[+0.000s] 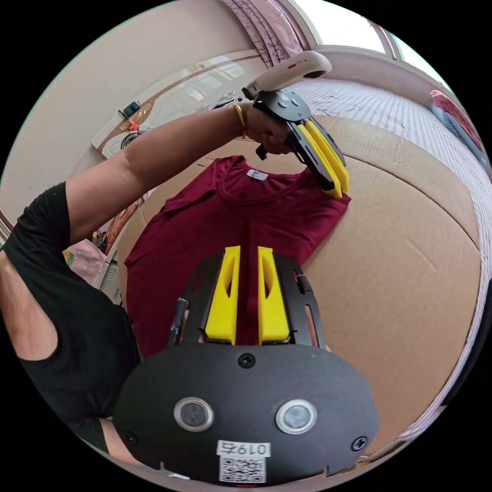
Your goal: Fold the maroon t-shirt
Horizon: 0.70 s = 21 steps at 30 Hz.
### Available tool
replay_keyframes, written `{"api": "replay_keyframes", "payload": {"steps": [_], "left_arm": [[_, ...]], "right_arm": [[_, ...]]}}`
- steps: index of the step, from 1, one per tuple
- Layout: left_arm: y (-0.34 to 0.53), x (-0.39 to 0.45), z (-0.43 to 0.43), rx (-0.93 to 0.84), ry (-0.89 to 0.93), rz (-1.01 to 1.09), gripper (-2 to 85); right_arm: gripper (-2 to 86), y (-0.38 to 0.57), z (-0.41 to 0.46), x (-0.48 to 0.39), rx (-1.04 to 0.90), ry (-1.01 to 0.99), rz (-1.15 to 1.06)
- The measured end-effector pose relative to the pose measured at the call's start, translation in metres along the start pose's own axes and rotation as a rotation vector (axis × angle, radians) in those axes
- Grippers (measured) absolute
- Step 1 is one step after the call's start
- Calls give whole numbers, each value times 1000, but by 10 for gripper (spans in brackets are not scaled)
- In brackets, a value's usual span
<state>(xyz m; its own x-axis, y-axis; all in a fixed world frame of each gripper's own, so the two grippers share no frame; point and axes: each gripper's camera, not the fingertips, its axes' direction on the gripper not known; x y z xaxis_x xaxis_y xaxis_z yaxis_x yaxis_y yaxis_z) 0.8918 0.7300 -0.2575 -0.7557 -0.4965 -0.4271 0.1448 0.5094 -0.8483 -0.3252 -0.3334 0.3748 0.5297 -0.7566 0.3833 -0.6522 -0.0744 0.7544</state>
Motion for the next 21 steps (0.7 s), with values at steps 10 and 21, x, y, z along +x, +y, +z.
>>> {"api": "replay_keyframes", "payload": {"steps": [10,21], "left_arm": [[-21,1,3,-36,-111,150,28],[-25,-1,7,-54,-44,181,7]], "right_arm": [[60,37,17,-8,-39,-29,37],[56,77,18,-25,-37,-41,55]]}}
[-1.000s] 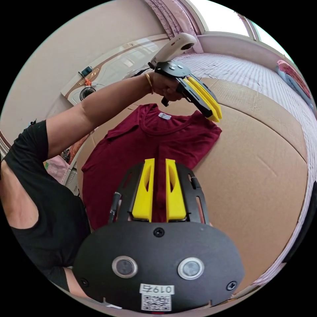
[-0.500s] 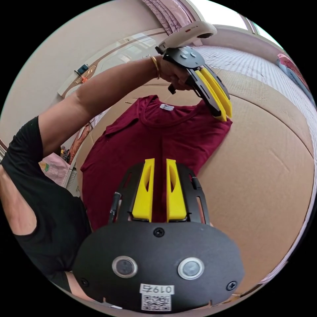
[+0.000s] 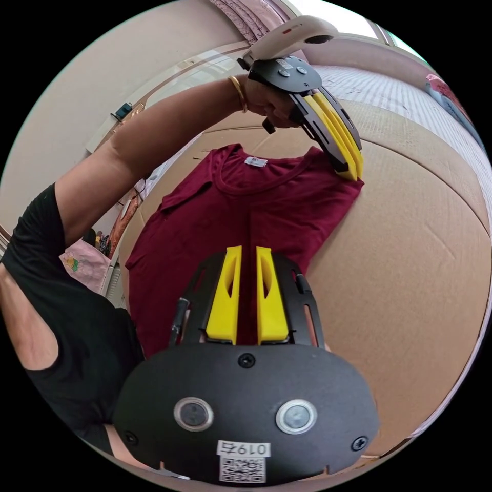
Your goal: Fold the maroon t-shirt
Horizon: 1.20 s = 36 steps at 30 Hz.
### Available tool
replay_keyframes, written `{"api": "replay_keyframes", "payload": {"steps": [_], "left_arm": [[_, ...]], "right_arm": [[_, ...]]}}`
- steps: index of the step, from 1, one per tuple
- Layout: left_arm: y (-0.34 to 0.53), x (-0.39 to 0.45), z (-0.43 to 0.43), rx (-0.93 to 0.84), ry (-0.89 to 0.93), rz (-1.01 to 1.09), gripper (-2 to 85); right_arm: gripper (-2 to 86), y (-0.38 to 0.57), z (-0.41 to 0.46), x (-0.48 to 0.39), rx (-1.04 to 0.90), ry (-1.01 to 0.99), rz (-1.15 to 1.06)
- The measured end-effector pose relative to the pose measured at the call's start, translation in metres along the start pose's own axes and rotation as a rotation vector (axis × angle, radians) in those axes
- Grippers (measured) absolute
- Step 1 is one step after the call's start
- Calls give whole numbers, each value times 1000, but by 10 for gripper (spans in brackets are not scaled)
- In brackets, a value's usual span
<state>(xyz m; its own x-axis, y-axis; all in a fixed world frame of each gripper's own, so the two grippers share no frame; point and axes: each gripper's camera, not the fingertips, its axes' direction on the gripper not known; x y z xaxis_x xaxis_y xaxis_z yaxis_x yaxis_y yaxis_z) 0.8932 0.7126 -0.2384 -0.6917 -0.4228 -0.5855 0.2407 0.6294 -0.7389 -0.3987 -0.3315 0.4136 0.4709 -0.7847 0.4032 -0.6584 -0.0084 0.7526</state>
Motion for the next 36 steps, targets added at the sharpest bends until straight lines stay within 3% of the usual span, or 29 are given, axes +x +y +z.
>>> {"api": "replay_keyframes", "payload": {"steps": [8,16,22,29,36], "left_arm": [[23,16,-1,125,-78,-105,4],[38,31,-12,97,39,-203,6],[63,59,-35,198,48,-267,7],[75,158,-51,204,77,-155,7],[99,254,-43,127,-10,-176,7]], "right_arm": [[52,34,4,-22,3,18,5],[53,68,5,-45,14,0,25],[53,96,7,-72,24,6,24],[55,160,-39,-112,181,83,34],[80,215,-28,-125,111,122,119]]}}
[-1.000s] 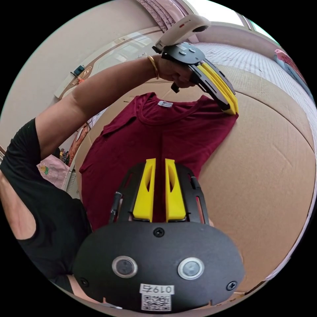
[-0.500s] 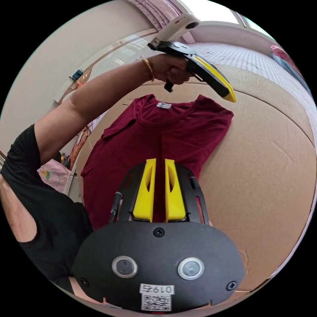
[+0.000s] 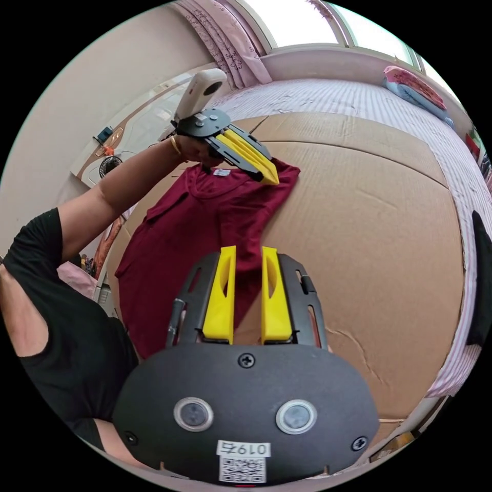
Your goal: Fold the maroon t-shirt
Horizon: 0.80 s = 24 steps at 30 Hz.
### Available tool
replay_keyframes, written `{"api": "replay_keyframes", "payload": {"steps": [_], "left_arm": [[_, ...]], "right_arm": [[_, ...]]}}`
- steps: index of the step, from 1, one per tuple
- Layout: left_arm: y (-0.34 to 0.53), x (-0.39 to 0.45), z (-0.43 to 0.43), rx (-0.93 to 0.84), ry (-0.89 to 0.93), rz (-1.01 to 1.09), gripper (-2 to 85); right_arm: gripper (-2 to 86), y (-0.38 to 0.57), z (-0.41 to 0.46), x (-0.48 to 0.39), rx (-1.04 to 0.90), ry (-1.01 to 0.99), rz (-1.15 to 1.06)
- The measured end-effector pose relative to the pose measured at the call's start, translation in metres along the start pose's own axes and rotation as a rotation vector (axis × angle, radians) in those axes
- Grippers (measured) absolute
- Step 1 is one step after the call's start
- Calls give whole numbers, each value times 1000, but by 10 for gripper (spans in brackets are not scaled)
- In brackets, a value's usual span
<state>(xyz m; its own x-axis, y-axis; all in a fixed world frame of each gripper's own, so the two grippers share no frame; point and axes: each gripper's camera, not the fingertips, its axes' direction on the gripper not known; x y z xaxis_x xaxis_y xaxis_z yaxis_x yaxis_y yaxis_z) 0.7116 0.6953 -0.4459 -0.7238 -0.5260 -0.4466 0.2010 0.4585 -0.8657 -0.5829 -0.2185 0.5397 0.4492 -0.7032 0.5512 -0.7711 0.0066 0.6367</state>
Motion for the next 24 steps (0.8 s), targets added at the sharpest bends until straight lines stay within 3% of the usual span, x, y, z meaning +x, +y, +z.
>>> {"api": "replay_keyframes", "payload": {"steps": [8,16,18,24], "left_arm": [[63,133,-53,154,-135,-106,9],[119,307,-33,-25,-463,-167,9],[137,347,-45,19,-557,-218,9],[203,473,-89,254,-613,-373,9]], "right_arm": [[63,64,10,-45,-6,48,52],[71,128,12,-117,33,132,61],[73,145,9,-136,57,184,71],[26,219,-24,-231,316,300,18]]}}
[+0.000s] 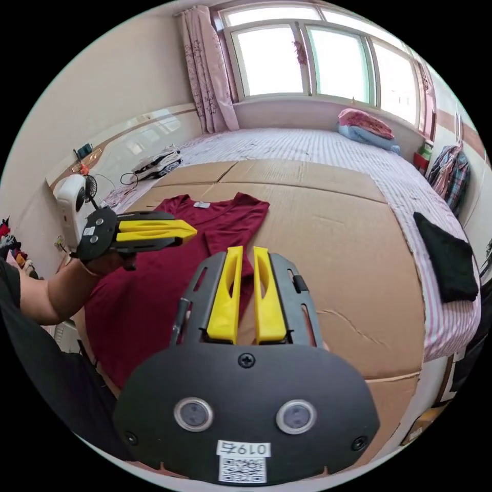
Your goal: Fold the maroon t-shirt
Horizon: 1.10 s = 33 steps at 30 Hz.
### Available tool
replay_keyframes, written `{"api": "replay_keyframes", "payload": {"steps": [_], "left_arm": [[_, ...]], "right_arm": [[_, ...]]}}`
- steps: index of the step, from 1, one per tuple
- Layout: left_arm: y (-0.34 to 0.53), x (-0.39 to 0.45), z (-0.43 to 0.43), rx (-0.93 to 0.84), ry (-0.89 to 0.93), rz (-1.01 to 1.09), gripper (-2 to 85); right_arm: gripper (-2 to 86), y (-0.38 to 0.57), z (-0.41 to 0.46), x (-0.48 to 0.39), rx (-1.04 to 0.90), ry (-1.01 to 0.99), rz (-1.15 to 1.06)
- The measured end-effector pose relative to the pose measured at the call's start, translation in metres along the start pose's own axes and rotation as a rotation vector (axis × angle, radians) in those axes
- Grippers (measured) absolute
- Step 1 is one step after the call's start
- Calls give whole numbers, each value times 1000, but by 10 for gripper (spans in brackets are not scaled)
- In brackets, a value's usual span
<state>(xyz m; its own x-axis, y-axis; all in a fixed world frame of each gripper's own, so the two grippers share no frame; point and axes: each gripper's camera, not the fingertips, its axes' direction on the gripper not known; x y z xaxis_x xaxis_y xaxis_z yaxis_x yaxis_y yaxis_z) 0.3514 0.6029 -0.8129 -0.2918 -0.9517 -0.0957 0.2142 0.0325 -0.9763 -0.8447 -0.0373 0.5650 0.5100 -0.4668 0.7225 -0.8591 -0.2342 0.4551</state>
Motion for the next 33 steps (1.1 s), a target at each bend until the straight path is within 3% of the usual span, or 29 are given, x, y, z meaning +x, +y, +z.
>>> {"api": "replay_keyframes", "payload": {"steps": [3,6,12,18,23,33], "left_arm": [[63,33,-69,45,-137,-82,8],[131,47,-133,49,-150,-236,8],[236,61,-252,112,-135,-415,7],[284,103,-308,0,-258,-407,8],[330,141,-344,-52,-226,-394,8],[370,211,-406,-163,-258,-382,11]], "right_arm": [[-3,41,-41,-63,121,152,-121],[-8,90,-71,-122,209,274,-205],[-10,167,-126,-191,314,108,-190],[-10,212,-125,-258,101,194,-245],[-10,273,-136,-313,17,207,-363],[-9,345,-163,-371,17,169,-316]]}}
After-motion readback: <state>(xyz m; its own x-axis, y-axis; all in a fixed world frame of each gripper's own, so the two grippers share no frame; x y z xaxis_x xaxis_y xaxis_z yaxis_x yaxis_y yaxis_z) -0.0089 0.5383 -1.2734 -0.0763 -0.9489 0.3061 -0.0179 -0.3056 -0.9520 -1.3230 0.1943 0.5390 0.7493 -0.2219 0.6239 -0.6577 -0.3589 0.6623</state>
